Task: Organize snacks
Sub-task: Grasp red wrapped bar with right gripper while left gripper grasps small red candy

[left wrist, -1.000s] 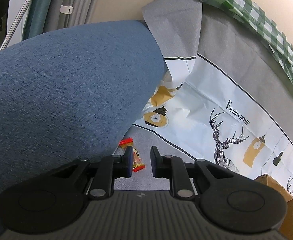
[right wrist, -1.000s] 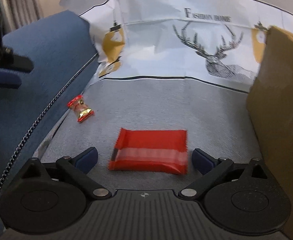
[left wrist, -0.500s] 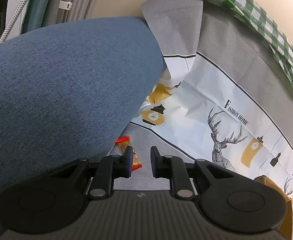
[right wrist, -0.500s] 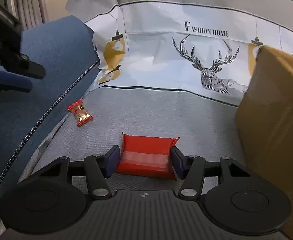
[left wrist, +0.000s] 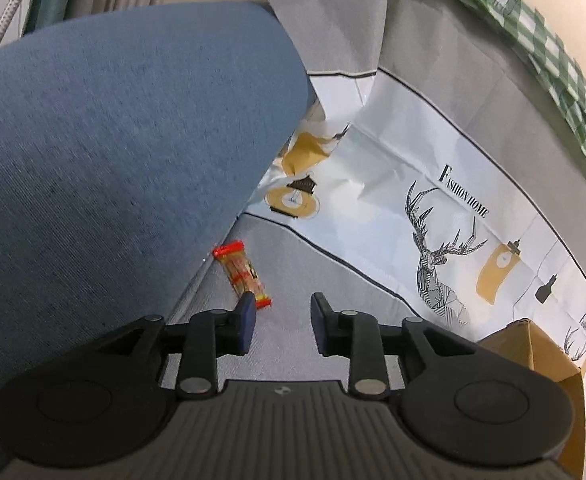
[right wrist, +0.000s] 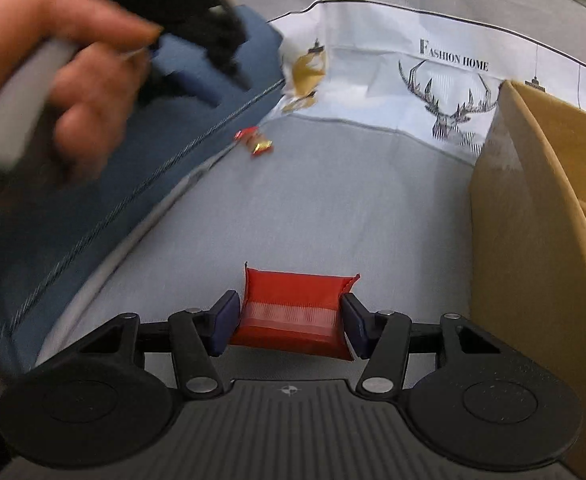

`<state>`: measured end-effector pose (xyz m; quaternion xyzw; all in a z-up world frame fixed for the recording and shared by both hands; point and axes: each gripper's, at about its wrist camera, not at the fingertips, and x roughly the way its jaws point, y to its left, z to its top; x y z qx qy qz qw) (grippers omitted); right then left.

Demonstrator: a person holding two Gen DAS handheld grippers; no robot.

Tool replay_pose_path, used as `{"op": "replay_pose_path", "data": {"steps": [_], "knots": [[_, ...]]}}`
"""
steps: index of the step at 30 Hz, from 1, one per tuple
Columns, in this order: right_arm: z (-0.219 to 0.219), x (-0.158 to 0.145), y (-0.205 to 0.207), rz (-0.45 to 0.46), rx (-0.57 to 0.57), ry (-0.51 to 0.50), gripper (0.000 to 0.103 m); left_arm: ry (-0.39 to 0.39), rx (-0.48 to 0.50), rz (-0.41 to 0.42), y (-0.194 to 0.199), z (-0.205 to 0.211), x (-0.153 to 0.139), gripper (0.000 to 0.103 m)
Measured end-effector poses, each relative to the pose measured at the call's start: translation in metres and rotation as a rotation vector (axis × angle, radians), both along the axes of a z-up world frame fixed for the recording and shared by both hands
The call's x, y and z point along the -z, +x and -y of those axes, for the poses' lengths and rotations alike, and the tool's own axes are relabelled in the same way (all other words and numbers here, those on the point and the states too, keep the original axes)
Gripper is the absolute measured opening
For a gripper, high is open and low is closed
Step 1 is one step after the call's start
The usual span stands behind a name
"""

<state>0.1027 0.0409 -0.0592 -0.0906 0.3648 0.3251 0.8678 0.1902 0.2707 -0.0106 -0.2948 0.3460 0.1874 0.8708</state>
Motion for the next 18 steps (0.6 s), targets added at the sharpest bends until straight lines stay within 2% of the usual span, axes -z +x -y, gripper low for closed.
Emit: {"op": "replay_pose_path", "data": {"steps": [2,4,6,9,11,15,18], "knots": [[0.004,0.001,-0.004,-0.028,0.007,0.008,0.057,-0.002,-0.008,-0.012,0.005,0.003,0.004,0.04],[0.005,0.002,-0.005,-0.024,0.007,0.014,0.058,-0.016,-0.019,-0.029,0.012,0.006,0.01,0.057],[0.004,0.007,-0.002,-0.013,0.018,-0.007,0.058,-0.013,-0.031,-0.05,0.021,0.01,0.016,0.066],[0.003,0.017,0.008,-0.056,0.068,-0.033,0.058,0.015,-0.057,-0.065,0.035,0.015,0.021,0.077],[0.002,0.022,0.011,-0.062,0.077,-0.057,0.059,0.028,-0.081,-0.071,0.045,0.016,0.026,0.079],[-0.002,0.023,0.009,-0.047,0.067,-0.076,0.059,-0.005,-0.138,-0.101,0.065,0.01,0.042,0.081],[0.0,0.024,0.012,-0.062,0.066,-0.068,0.059,0.028,-0.175,-0.135,0.081,0.007,0.055,0.081]]}}
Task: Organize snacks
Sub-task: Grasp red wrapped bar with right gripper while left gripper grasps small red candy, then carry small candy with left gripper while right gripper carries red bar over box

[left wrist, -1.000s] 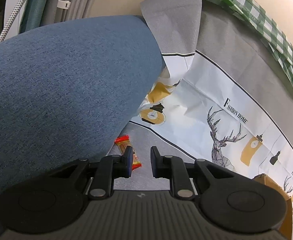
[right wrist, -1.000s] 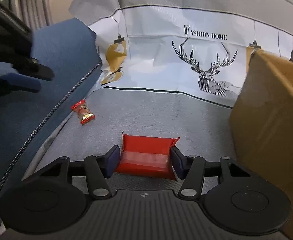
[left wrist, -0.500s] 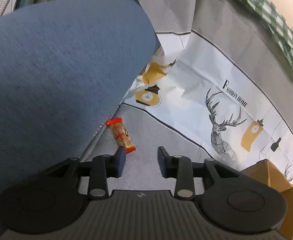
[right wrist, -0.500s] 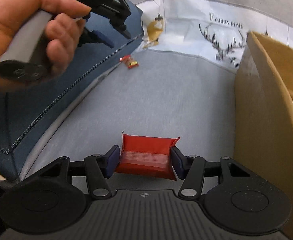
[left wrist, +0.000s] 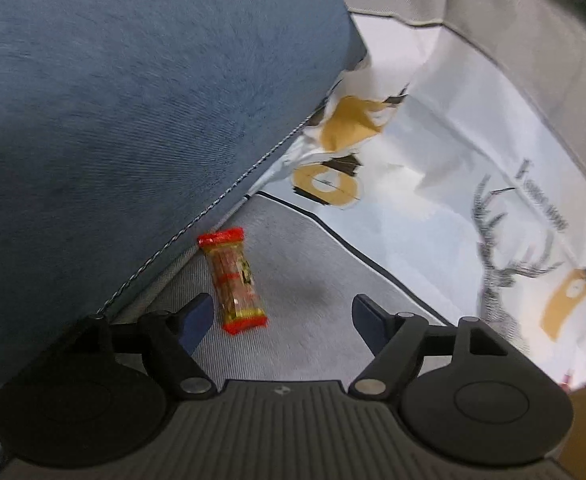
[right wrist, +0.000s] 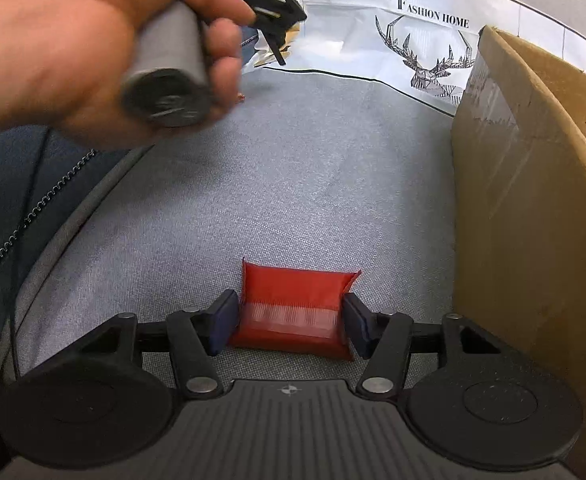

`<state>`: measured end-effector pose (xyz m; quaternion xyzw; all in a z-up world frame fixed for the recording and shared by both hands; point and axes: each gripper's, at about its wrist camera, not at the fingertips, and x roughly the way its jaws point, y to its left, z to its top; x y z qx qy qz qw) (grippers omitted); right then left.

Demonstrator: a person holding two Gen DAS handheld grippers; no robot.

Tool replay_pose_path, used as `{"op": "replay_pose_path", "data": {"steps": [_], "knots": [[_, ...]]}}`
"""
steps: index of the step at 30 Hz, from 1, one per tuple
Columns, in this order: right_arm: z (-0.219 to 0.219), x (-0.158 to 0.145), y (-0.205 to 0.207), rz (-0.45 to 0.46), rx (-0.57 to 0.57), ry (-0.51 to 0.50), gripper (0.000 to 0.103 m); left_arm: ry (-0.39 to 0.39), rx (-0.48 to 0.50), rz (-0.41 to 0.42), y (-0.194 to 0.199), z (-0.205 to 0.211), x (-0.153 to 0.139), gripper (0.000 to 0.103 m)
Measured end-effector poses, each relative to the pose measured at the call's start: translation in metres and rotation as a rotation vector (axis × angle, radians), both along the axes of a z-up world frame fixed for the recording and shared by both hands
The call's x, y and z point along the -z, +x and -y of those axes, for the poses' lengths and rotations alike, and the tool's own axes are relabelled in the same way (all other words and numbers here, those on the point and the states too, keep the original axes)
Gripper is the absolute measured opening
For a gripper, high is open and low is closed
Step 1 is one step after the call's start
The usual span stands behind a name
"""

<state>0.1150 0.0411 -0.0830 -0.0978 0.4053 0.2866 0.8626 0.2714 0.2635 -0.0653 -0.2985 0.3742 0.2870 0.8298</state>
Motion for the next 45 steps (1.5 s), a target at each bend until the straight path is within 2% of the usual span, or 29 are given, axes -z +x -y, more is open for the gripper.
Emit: {"op": "replay_pose_path", "data": {"steps": [6,8,11,12,13,15,21,28,32,34,36,38,42,45], "knots": [[-0.001,0.001,0.004,-0.003,-0.011,0.005,0.06,0.071,-0.05,-0.03,0.015,-0.008,0.013,0.079],[0.001,0.001,0.006,-0.004,-0.014,0.006,0.06,0.093,-0.063,-0.041,0.017,-0.01,0.014,0.068],[0.002,0.001,0.008,-0.009,-0.013,0.011,0.06,0.126,-0.068,-0.061,0.016,-0.01,0.013,0.041],[0.003,0.001,0.008,-0.009,-0.013,0.011,0.06,0.132,-0.06,-0.061,0.015,-0.01,0.012,0.027],[0.003,0.001,0.008,-0.008,-0.013,0.011,0.06,0.138,-0.052,-0.065,0.014,-0.01,0.011,0.023],[0.003,0.001,0.007,-0.004,-0.014,0.008,0.06,0.134,-0.041,-0.068,0.011,-0.011,0.01,0.019],[0.002,0.001,0.005,0.007,-0.016,0.013,0.06,0.101,0.037,-0.044,-0.01,-0.001,-0.003,0.018],[0.006,-0.002,0.004,0.01,-0.006,0.048,0.059,0.035,0.31,-0.03,-0.055,0.038,-0.031,0.018],[0.007,-0.006,-0.002,0.017,-0.026,0.068,0.059,0.047,0.46,-0.04,-0.094,0.051,-0.051,0.018],[0.008,-0.008,-0.006,0.016,-0.041,0.076,0.059,0.017,0.475,-0.047,-0.119,0.05,-0.049,0.018],[0.008,-0.01,-0.008,0.015,-0.06,0.084,0.059,-0.03,0.442,-0.053,-0.139,0.045,-0.035,0.018],[0.01,-0.012,-0.01,0.018,-0.071,0.09,0.059,-0.08,0.408,-0.147,-0.148,0.042,-0.016,0.018],[0.012,-0.009,-0.013,-0.008,-0.083,0.09,0.059,-0.024,0.458,-0.167,-0.148,0.044,-0.016,0.018],[0.012,-0.004,-0.01,-0.037,-0.102,0.077,0.06,-0.038,0.465,-0.211,-0.145,0.043,-0.007,0.019]]}}
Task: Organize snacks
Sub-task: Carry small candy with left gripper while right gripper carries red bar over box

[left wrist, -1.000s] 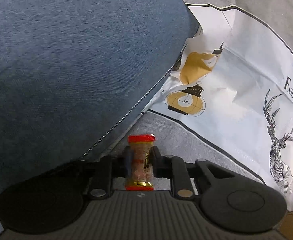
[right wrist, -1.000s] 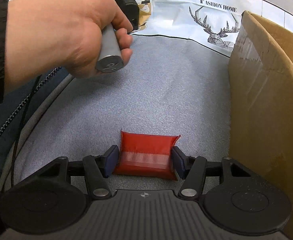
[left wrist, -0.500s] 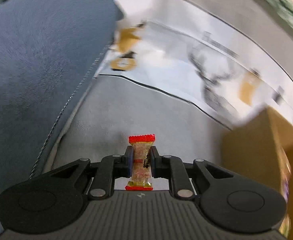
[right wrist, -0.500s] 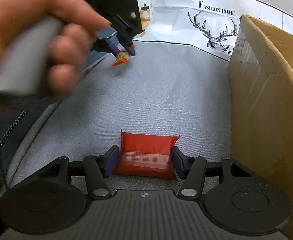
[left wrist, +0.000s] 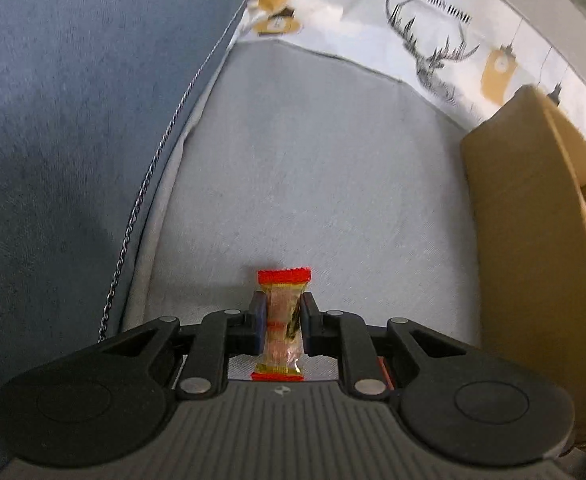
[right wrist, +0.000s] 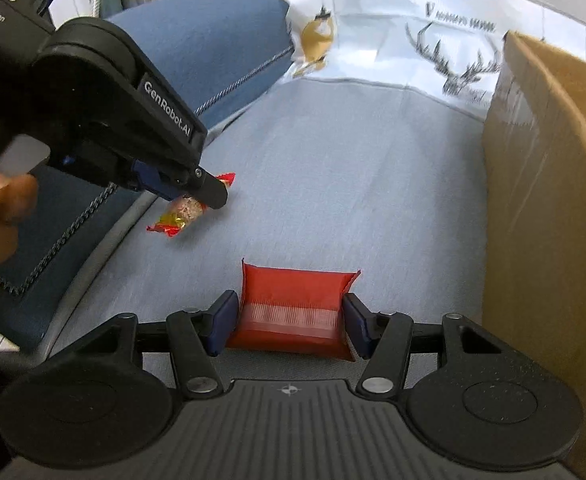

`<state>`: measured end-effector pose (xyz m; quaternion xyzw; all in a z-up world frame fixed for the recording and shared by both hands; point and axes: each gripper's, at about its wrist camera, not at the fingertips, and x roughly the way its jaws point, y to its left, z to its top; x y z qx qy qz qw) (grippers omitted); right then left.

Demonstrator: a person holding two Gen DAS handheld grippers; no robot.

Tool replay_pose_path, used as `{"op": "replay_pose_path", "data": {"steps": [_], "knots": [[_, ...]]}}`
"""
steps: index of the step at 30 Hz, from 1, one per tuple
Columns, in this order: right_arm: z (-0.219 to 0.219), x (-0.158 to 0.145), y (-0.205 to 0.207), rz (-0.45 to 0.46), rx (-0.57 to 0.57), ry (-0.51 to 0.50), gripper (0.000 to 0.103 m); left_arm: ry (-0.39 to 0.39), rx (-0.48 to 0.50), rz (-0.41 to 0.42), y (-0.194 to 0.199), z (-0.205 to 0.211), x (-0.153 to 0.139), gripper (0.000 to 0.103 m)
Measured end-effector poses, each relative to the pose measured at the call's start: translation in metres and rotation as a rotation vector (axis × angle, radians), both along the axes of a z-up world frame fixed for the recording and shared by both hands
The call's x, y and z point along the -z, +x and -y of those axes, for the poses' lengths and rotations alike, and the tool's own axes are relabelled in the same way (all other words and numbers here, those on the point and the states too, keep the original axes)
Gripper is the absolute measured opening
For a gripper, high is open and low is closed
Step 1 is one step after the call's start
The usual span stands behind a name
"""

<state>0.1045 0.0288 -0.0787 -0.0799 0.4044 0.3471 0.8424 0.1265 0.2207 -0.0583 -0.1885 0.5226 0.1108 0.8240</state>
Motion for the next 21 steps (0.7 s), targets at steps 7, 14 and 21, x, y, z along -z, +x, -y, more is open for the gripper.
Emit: {"op": "replay_pose_path", "data": {"steps": [7,14,21], "knots": [[-0.002,0.005,0.001,-0.009,0.01,-0.014,0.068,-0.035,-0.039,-0.007,0.001,-0.013,0.001,0.033],[-0.004,0.007,0.002,-0.01,0.005,-0.016,0.077,0.024,0.01,-0.041,0.012,-0.001,0.009,0.037],[-0.006,0.008,-0.001,0.004,-0.008,-0.033,0.079,0.094,0.068,-0.062,0.018,0.012,0.014,0.037]]}}
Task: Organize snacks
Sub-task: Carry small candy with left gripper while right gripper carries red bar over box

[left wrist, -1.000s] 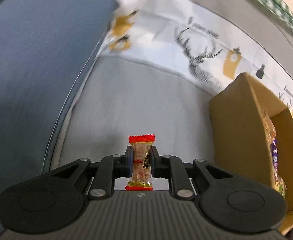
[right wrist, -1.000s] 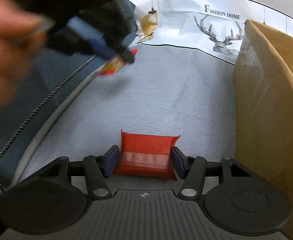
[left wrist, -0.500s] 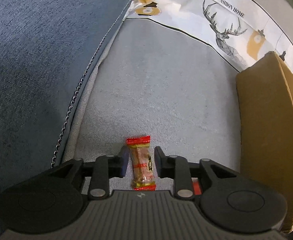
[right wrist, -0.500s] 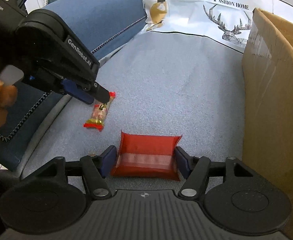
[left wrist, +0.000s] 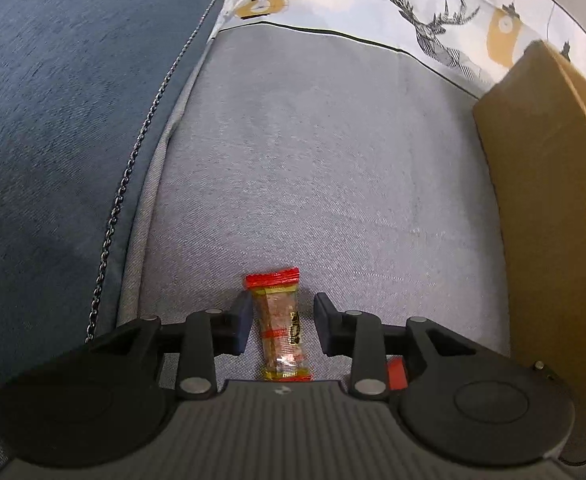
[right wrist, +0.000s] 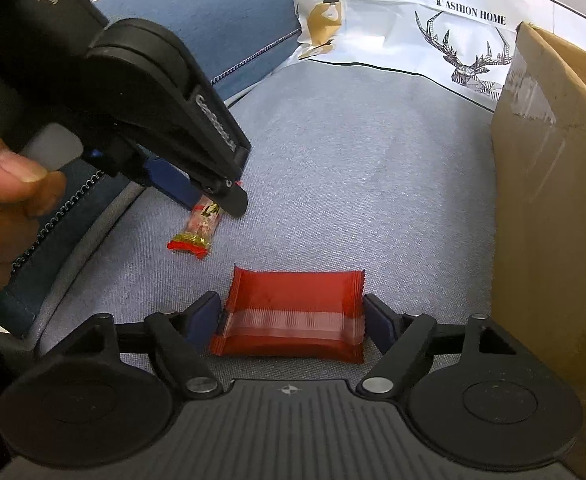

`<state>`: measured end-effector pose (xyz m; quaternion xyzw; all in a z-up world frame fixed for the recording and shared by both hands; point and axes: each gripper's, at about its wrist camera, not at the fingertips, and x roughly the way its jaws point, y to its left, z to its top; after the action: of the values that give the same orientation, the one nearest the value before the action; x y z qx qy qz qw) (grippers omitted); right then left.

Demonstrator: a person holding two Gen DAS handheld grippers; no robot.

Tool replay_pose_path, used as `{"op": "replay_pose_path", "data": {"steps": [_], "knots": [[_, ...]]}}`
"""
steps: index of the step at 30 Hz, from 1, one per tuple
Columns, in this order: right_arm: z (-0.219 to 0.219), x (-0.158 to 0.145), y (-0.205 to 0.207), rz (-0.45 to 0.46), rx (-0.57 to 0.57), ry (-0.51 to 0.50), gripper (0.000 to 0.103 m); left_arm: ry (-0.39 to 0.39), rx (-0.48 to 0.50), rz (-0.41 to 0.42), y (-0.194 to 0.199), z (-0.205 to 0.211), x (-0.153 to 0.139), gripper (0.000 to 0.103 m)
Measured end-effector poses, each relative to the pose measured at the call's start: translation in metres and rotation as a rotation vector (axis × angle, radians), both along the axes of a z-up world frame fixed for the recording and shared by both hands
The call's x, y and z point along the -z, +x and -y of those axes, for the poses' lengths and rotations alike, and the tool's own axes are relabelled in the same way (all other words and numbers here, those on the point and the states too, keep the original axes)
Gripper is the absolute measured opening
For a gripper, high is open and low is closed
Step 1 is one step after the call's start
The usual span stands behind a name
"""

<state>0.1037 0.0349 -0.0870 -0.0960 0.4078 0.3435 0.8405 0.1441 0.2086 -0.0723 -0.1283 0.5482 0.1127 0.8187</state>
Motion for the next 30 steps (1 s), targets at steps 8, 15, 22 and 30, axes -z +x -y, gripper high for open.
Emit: {"op": "replay_pose_path", "data": {"steps": [8,15,22,30], "knots": [[-0.001,0.0,-0.002,0.009,-0.004,-0.01,0.08,0.008,0.011,-0.001,0.0,0.0,0.001,0.037],[-0.002,-0.001,-0.002,0.028,0.0,-0.015,0.069,0.048,0.04,-0.01,0.002,0.007,0.003,0.029],[0.01,-0.011,-0.005,0.085,0.021,0.032,0.056,0.082,0.056,0.053,-0.007,0.009,-0.007,0.018],[0.04,-0.059,-0.048,0.286,0.038,0.14,0.056,0.086,0.01,0.29,-0.04,0.015,-0.052,0.017]]}}
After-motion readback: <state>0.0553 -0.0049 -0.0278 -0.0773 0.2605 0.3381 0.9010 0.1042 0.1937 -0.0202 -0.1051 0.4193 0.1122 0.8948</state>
